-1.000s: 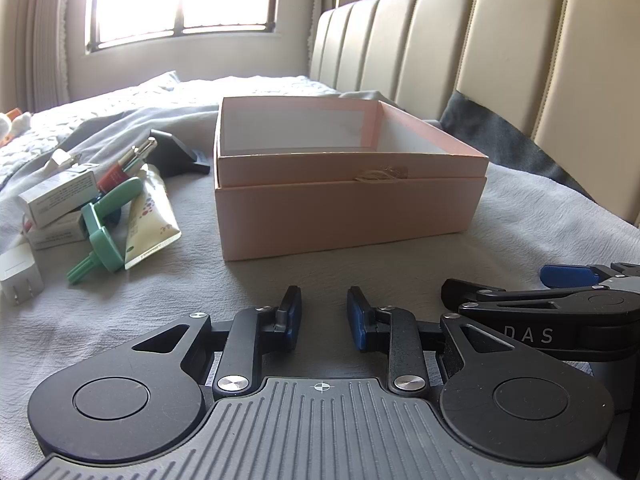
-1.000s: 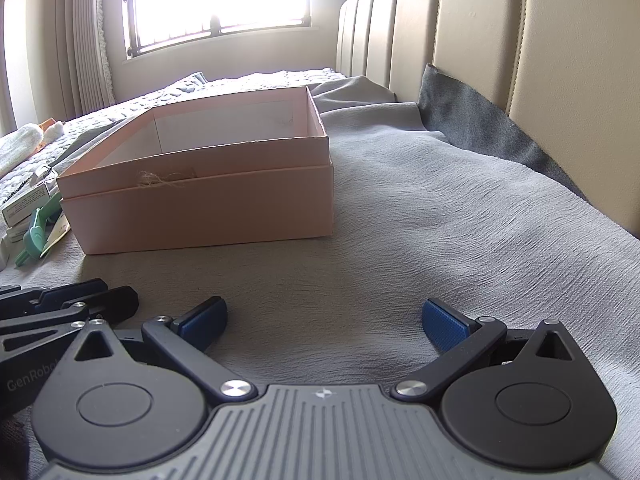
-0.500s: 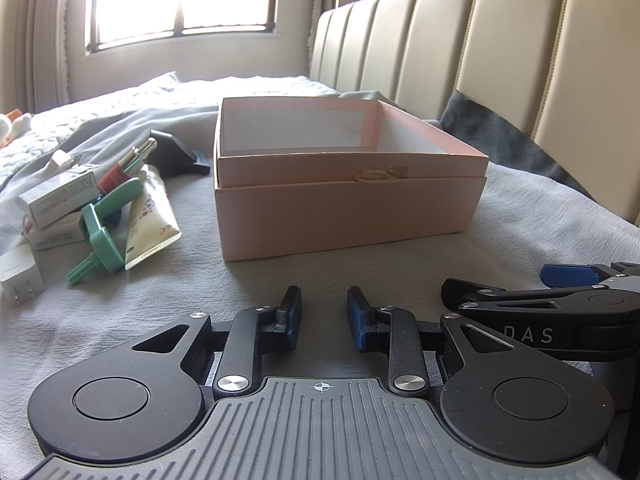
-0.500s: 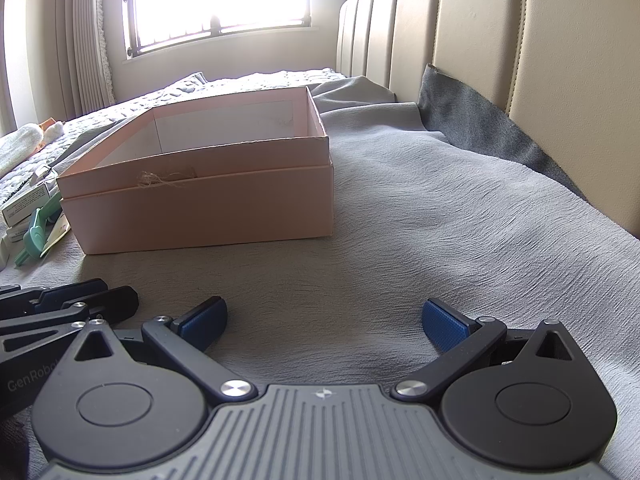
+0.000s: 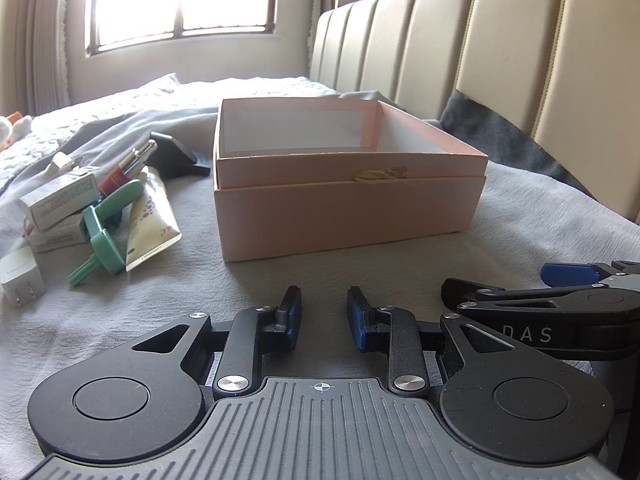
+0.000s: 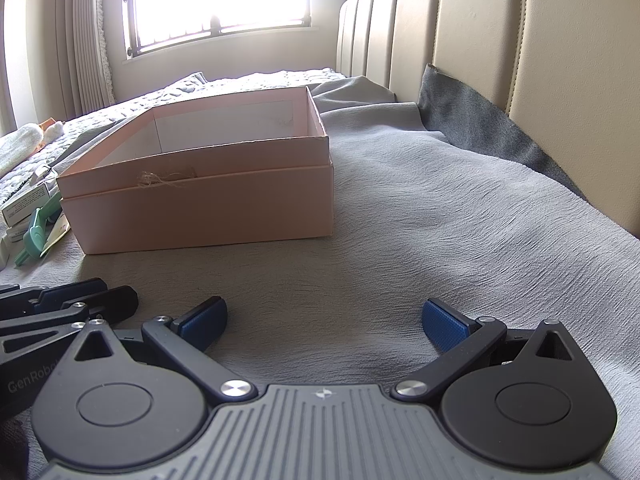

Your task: Organize rigid objects

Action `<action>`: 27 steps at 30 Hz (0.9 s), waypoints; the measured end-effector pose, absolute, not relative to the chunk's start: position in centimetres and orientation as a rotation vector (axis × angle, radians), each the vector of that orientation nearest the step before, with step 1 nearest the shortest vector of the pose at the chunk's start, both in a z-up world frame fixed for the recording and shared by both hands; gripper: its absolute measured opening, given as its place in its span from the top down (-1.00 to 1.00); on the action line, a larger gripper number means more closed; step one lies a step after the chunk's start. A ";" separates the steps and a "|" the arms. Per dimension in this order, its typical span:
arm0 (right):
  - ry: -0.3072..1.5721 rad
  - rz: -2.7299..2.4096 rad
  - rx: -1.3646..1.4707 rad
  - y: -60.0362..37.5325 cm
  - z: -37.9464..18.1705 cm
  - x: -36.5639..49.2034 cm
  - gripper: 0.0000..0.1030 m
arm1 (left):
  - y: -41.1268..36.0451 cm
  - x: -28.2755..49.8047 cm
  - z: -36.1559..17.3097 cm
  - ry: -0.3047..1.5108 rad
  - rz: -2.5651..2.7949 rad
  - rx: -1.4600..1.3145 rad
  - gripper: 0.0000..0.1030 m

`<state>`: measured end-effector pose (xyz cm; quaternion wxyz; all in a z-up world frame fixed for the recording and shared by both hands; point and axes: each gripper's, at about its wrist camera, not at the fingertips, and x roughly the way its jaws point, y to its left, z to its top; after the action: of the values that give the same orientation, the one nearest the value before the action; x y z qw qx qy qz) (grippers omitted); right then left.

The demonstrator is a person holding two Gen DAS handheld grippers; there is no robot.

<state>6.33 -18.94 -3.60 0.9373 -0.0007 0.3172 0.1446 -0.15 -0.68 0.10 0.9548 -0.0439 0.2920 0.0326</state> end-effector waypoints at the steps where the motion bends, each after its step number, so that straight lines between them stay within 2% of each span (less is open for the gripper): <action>1: 0.648 0.295 -0.001 -18.9 -3.6 6.3 -1.00 | -0.7 -0.2 0.1 0.593 0.066 -0.088 0.41; 24: 0.639 0.286 -0.009 -18.8 -3.5 6.3 -1.00 | -0.9 -0.2 0.2 0.588 0.076 -0.073 0.42; 27: 0.643 0.293 0.010 -19.1 -3.4 6.2 -1.00 | 0.3 -0.5 0.7 0.591 0.046 -0.140 0.42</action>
<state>6.24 -19.09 -3.37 0.9383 0.0047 0.3147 0.1435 -0.46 0.31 0.66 0.9539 -0.0691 0.2912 0.0225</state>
